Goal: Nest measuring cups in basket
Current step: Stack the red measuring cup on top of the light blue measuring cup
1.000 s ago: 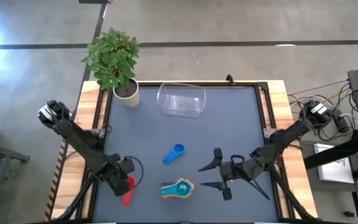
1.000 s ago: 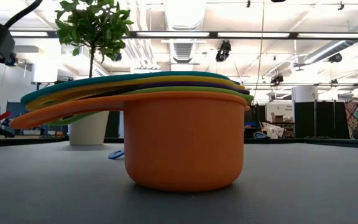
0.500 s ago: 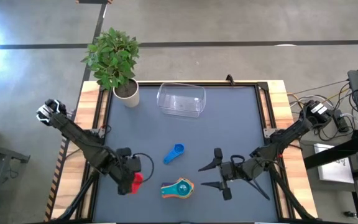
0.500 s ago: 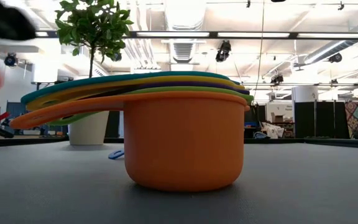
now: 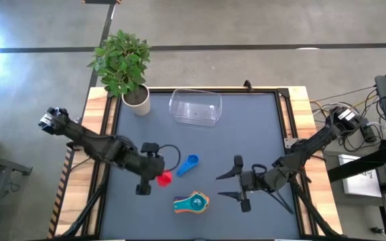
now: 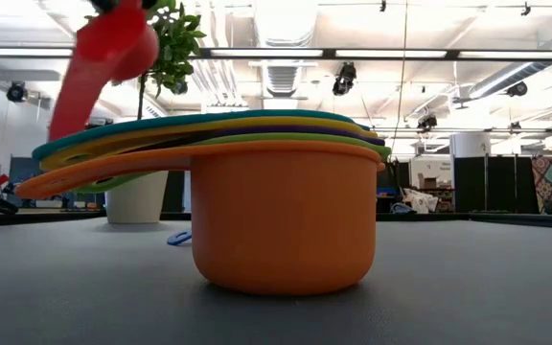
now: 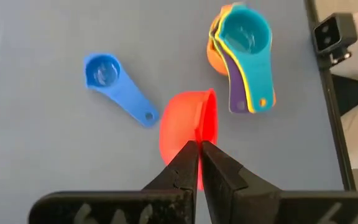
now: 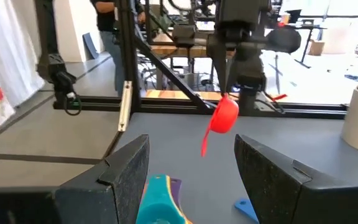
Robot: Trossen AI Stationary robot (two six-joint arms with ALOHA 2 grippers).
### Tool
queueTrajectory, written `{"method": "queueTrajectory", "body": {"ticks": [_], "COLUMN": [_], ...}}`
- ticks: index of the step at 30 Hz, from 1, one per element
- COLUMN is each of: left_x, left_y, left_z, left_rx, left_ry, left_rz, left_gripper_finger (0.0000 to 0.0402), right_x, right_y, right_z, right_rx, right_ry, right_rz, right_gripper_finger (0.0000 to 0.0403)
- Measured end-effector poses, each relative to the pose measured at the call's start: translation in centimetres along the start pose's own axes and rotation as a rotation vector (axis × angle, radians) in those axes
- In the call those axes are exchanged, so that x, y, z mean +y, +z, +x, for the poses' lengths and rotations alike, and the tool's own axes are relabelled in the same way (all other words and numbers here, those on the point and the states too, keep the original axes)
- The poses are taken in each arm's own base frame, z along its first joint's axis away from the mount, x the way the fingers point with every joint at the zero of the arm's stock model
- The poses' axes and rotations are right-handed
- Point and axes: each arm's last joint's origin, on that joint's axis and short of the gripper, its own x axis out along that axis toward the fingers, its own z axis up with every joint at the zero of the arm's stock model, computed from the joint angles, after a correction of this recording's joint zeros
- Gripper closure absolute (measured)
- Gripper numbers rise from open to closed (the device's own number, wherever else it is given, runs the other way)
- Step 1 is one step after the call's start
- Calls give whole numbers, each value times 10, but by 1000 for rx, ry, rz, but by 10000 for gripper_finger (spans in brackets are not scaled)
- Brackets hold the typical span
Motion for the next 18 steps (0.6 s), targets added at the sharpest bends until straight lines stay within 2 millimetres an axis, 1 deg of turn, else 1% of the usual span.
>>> {"method": "queueTrajectory", "body": {"ticks": [4, 9, 12, 15, 18], "left_x": [6, 8, 9, 10, 11], "left_y": [10, 20, 26, 33, 44], "left_z": [-6, -7, -1, 12, 28], "left_rx": [-40, -112, -135, -130, -103], "left_ry": [-23, -124, -184, -248, -320], "left_rz": [43, 94, 121, 151, 172], "left_gripper_finger": [401, 401, 401, 401, 401], "right_x": [-1, -1, -2, -3, -4], "right_y": [0, -1, 0, 3, 5], "right_z": [-1, -1, -2, -4, -6], "right_rx": [5, 16, 15, 13, 7], "right_ry": [-4, -4, -26, -29, -30], "right_rz": [-4, -11, -19, -20, -16], "right_gripper_finger": [179, 179, 179, 179, 179]}}
